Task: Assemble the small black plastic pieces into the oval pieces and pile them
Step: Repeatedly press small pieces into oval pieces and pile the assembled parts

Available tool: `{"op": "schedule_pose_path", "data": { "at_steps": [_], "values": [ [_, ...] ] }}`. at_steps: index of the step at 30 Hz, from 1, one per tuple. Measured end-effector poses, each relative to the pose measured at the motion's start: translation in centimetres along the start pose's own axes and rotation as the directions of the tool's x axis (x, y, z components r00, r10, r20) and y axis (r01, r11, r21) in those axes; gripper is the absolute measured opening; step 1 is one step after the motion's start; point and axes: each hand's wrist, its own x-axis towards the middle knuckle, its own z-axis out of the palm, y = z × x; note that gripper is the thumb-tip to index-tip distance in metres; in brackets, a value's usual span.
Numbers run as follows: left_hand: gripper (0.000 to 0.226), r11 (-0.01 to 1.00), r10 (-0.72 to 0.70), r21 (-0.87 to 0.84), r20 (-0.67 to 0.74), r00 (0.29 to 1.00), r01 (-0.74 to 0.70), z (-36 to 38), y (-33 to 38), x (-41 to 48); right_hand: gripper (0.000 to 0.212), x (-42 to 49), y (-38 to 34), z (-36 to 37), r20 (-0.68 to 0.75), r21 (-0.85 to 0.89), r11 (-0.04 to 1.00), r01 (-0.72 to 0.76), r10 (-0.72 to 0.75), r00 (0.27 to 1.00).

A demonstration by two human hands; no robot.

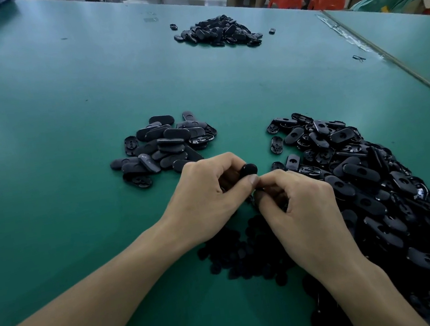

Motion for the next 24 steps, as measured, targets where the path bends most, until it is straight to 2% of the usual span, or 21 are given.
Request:
{"op": "schedule_pose_path", "data": {
  "at_steps": [24],
  "values": [
    [0.007, 1.000, -0.003, -0.010, -0.005, 1.000, 0.002, 0.03, -0.06, 0.12, 0.015, 0.04, -0.03, 0.10, 0.008, -0.011, 1.000, -0.005, 0.005, 1.000]
  ]
}}
